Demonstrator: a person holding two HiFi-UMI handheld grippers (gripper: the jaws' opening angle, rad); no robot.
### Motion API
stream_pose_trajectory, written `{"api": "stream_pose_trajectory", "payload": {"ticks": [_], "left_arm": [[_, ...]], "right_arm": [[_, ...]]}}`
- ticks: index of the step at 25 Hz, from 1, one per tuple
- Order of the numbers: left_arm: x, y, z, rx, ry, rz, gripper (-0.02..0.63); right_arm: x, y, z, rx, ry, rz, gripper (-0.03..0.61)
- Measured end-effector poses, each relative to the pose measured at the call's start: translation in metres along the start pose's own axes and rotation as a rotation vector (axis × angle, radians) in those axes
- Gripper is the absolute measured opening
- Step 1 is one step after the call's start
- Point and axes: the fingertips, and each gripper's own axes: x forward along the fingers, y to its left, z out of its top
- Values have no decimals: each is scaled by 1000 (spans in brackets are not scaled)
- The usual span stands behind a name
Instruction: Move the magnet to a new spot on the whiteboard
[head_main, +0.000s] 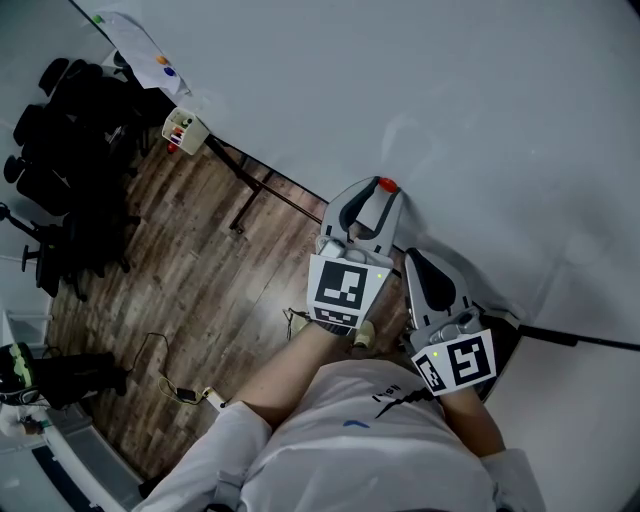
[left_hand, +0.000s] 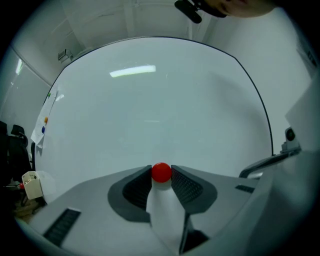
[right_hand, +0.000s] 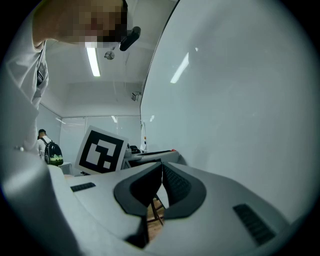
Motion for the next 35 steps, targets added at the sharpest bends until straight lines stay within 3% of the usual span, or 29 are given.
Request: {"api": "stream_pose_trajectory", "payload": {"ticks": [11, 27, 35], "left_arm": [[-32, 8, 6, 1, 4, 28, 130], [-91, 39, 25, 5, -20, 148, 130], [-107, 40, 27, -60, -35, 134, 130]], "right_arm": [[5, 28, 2, -7, 2, 74, 15], [21, 76, 10, -24, -7, 212, 15], [21, 80, 12, -20, -16, 231, 15]]}}
